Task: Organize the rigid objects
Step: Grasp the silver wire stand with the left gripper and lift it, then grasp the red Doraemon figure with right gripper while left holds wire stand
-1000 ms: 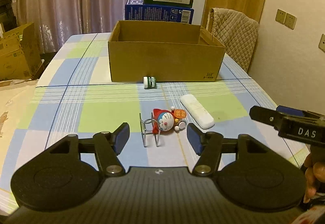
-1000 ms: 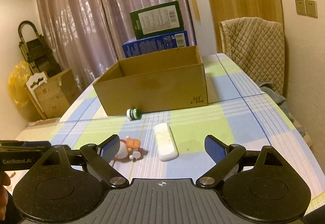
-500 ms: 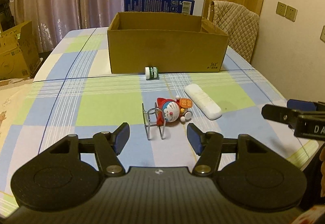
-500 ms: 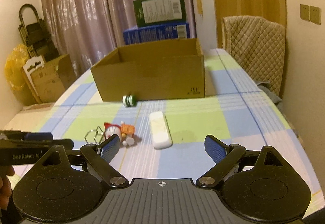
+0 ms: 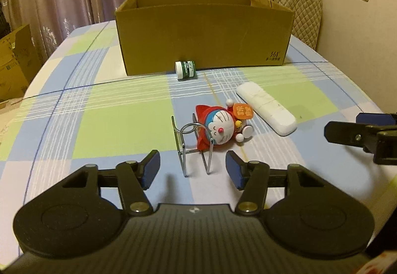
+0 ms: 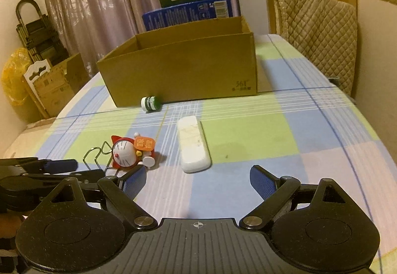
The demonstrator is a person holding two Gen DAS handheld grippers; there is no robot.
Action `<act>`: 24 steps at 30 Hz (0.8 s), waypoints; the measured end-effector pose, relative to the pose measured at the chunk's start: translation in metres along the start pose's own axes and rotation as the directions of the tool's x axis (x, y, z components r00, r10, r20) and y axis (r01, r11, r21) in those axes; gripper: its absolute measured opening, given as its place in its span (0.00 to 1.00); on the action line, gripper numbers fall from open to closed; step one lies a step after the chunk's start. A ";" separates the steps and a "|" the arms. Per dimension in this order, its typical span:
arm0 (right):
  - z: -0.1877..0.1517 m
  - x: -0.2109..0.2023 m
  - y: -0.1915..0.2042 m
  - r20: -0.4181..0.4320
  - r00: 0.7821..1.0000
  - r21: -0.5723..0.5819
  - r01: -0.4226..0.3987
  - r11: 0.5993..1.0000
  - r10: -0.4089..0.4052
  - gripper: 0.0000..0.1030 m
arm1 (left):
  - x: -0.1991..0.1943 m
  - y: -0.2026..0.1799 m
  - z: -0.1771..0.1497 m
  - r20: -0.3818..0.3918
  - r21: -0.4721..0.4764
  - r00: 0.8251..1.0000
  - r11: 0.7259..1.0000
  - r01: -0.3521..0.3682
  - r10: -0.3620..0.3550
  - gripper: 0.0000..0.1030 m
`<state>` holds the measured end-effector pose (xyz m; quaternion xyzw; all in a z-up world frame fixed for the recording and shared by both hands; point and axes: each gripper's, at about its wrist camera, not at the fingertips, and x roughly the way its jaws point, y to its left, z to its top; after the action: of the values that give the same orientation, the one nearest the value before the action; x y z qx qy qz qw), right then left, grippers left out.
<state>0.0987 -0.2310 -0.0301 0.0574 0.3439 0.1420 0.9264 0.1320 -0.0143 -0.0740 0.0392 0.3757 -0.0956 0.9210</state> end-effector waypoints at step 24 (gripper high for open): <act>-0.001 0.023 0.019 -0.041 0.999 -0.003 -0.033 0.999 0.033 0.86 | -0.002 0.035 -0.013 0.001 -0.049 0.995 0.994 -0.096 0.096 0.22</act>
<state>0.1104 -0.2060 -0.0419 0.0585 0.3617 0.1590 0.9168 0.1291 0.0223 -0.0815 0.0344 0.3741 -0.0420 0.9258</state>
